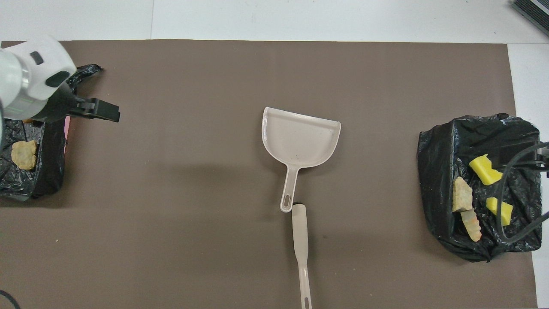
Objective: Sweep and dump trash in bin
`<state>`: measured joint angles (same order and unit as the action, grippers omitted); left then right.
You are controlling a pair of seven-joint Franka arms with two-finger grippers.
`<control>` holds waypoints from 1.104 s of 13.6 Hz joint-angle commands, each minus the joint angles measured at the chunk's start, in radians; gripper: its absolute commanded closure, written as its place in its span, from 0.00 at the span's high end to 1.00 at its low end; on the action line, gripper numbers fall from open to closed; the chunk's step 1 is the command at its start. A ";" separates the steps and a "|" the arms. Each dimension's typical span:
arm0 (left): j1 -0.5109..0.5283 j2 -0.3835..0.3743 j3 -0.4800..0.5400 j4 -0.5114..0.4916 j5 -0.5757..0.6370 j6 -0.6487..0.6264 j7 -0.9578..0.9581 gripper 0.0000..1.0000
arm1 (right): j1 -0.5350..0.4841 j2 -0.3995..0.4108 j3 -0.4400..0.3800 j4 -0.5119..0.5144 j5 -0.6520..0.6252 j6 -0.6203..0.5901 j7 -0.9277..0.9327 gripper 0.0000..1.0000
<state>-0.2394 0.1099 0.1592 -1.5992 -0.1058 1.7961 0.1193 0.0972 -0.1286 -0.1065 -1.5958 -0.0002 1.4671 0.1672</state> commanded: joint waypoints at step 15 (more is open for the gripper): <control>0.115 -0.205 -0.023 -0.018 0.107 -0.265 -0.023 1.00 | -0.016 -0.014 0.005 -0.018 0.022 0.029 -0.029 1.00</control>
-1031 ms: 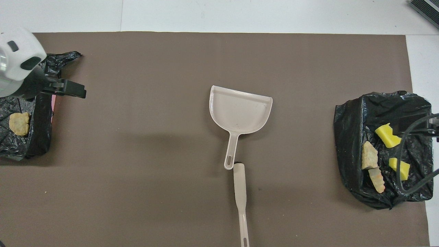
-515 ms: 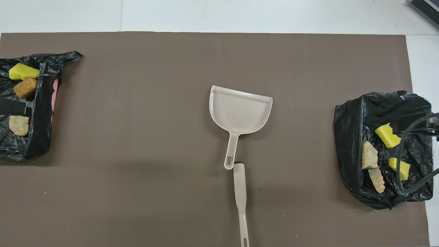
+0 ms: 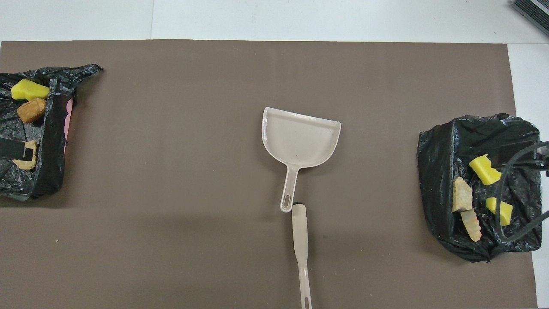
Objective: Sweep and dump trash in bin
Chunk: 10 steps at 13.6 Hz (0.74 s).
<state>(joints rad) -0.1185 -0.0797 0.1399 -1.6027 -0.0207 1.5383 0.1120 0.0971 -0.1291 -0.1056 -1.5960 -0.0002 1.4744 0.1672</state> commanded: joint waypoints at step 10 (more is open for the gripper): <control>-0.010 -0.020 -0.008 -0.017 0.035 -0.010 -0.014 1.00 | -0.016 -0.012 0.006 -0.016 0.005 0.029 -0.034 1.00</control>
